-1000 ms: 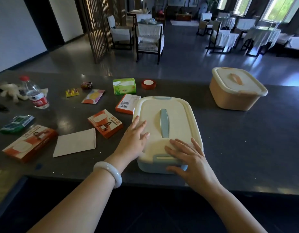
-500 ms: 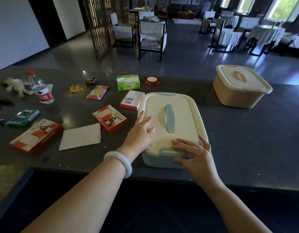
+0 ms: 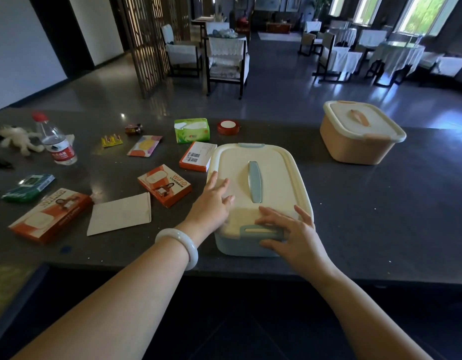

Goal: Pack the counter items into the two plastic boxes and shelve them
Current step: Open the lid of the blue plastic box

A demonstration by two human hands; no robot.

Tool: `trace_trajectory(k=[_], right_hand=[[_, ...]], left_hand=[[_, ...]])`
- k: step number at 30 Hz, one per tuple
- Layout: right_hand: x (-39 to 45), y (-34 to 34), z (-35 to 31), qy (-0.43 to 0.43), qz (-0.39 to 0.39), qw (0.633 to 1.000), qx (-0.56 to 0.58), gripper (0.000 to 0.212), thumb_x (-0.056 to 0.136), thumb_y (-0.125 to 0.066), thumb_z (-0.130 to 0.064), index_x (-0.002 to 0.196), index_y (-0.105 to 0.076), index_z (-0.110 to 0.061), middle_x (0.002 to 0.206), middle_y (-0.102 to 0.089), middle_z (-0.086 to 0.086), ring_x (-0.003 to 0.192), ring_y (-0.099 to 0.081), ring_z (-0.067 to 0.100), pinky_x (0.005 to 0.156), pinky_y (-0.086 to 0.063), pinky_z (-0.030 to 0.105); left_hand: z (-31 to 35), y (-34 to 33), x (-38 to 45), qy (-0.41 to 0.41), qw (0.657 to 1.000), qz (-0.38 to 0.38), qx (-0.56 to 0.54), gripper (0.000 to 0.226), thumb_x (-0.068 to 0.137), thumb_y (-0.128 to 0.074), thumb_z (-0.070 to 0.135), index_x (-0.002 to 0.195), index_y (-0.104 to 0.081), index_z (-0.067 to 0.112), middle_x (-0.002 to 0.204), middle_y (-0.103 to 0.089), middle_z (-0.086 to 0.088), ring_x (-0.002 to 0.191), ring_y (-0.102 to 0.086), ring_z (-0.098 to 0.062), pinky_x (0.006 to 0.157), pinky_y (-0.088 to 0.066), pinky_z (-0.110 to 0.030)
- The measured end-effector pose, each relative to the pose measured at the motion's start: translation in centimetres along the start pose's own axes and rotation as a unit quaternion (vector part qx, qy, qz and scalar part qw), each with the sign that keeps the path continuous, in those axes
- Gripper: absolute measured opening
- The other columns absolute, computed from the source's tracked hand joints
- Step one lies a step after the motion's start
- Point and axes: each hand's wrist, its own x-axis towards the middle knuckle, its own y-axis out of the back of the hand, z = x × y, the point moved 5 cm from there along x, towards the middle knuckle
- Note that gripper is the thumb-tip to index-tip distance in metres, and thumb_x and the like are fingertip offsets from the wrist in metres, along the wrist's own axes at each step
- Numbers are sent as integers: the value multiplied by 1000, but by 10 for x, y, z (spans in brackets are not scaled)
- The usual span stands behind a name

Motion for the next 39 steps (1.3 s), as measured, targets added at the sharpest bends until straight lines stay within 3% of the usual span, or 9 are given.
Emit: trace_trajectory(k=[3, 8, 12, 16, 18, 21, 25, 29, 39], right_hand=[[1, -4, 0, -12, -8, 1000, -22, 43, 72, -80, -37, 112, -66, -43, 136, -46, -30, 128, -24, -25, 119, 2, 30], [6, -6, 1, -35, -3, 999, 20, 37, 67, -84, -31, 92, -65, -52, 117, -55, -37, 123, -31, -25, 118, 3, 30], [0, -7, 0, -14, 41, 999, 11, 37, 66, -85, -28, 92, -67, -47, 111, -56, -39, 122, -29, -27, 116, 2, 24], [-3, -7, 1, -17, 69, 997, 4, 35, 66, -85, -27, 98, -74, -36, 115, -63, -27, 128, -38, -11, 118, -9, 32], [-5, -9, 0, -31, 66, 997, 4, 36, 68, -85, -23, 100, -74, -33, 117, -63, -25, 132, -41, 4, 117, -16, 27], [0, -12, -9, -15, 22, 999, -19, 37, 68, -84, -13, 99, -67, -26, 115, -59, -21, 118, -49, 10, 96, -31, 13], [14, -8, -14, 1, -32, 997, -75, 39, 63, -87, -18, 91, -61, -20, 94, -45, -10, 94, -36, 11, 75, -28, 12], [18, -6, -11, -48, -68, 996, -31, 43, 57, -90, -20, 78, -53, -24, 83, -48, -13, 80, -41, 5, 65, -32, 12], [5, -8, -11, -1, -10, 999, -48, 47, 57, -90, -19, 79, -49, -22, 84, -44, -15, 85, -34, 6, 72, -31, 8]], left_hand=[[1, 0, -2, 4, 1000, -1, 4, 54, 101, -42, 37, 152, -27, 27, 162, 3, 8, 145, -23, -22, 111, -34, -40], [4, 2, -3, 6, 1000, -2, 8, 53, 102, -40, 36, 152, -27, 25, 162, 3, 7, 145, -23, -23, 113, -33, -42], [4, 2, -4, 11, 1000, -7, 4, 53, 102, -40, 35, 152, -27, 25, 162, 4, 8, 145, -22, -23, 113, -32, -44], [3, 1, -3, 10, 1000, -9, 4, 53, 101, -41, 34, 152, -27, 25, 162, 4, 7, 145, -22, -22, 113, -32, -42], [2, 0, -2, 8, 1000, -10, 9, 53, 101, -41, 34, 152, -26, 25, 162, 4, 6, 145, -23, -23, 112, -33, -42], [2, 0, 1, 5, 1000, -18, 12, 54, 102, -41, 34, 152, -26, 23, 162, 5, 3, 145, -21, -25, 112, -30, -42], [0, -1, 3, 13, 1000, -18, -4, 53, 102, -40, 32, 152, -25, 24, 162, 5, 4, 146, -19, -25, 114, -27, -40], [0, -2, 4, 7, 1000, -18, 1, 54, 102, -41, 33, 152, -24, 24, 162, 6, 4, 146, -20, -25, 113, -29, -40], [0, 0, 3, 3, 1000, -26, -7, 55, 102, -42, 34, 152, -23, 25, 162, 7, 5, 146, -19, -25, 113, -28, -39]])
